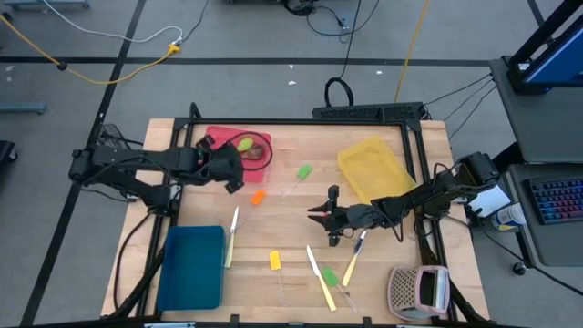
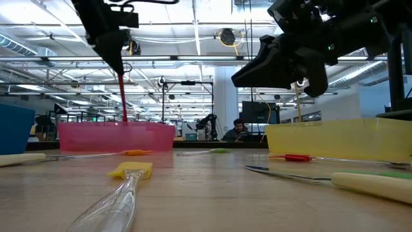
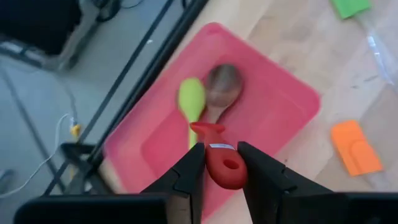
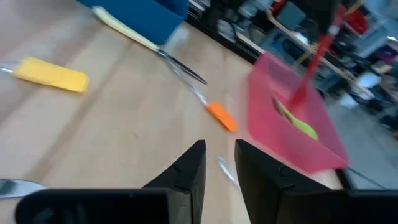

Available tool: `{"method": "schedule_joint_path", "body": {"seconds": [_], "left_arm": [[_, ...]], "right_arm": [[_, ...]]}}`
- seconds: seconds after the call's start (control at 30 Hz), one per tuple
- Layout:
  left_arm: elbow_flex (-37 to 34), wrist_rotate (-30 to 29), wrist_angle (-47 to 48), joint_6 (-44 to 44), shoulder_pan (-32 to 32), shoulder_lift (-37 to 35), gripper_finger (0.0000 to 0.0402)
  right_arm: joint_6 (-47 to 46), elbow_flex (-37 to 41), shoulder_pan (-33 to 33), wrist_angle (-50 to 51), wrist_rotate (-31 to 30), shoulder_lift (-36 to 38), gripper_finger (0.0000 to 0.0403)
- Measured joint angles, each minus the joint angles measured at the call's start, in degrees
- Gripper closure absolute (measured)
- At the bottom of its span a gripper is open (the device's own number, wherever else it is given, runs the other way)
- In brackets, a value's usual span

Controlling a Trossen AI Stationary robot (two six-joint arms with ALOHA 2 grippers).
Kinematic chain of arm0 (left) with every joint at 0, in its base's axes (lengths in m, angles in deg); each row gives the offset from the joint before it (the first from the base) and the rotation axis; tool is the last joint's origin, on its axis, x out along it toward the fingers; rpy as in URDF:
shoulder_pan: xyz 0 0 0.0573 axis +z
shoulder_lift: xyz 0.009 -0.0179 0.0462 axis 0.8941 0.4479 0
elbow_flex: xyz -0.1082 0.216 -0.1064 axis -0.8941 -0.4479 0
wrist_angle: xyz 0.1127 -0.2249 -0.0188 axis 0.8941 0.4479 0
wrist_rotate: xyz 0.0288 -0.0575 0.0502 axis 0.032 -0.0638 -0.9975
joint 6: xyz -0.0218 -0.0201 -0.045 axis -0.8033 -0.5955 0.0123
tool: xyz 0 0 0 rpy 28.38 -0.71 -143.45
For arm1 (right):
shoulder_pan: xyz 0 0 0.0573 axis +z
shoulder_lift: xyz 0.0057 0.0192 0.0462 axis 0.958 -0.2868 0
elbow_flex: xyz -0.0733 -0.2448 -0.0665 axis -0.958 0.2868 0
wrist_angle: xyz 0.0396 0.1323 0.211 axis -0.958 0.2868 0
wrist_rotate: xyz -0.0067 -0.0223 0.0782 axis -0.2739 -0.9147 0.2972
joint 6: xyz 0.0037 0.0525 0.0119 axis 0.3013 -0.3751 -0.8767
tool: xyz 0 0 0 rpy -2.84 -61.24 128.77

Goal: Pick & Place Kitchen Items
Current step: Put the red serving spoon into the red bin

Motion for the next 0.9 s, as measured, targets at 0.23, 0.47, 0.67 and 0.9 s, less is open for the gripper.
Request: {"method": "schedule_joint_path", "body": {"seconds": [0.23, 0.47, 0.67, 0.9], "left_arm": [[-5.6, 10.4, -14.7, 9.3, 4.8, 0.0, 0.0309], [-12.6, 12.6, -16.7, 13.5, 9.0, 0.5, 0.0309], [-17.8, 13.0, -16.4, 13.8, 13.5, 0.4, 0.0309], [-19.7, 10.9, -17.3, 14.9, 18.1, 0.4, 0.0309]], "right_arm": [[1.3, 0.0, 0.0, 0.0, 5.5, 0.0, 0.0325], [1.4, 0.0, 0.0, 0.0, 5.4, 0.0, 0.0325], [1.5, 0.0, 0.0, 0.0, 5.4, 0.0, 0.0325], [1.6, 0.0, 0.0, 0.0, 5.4, 0.0, 0.0325]]}}
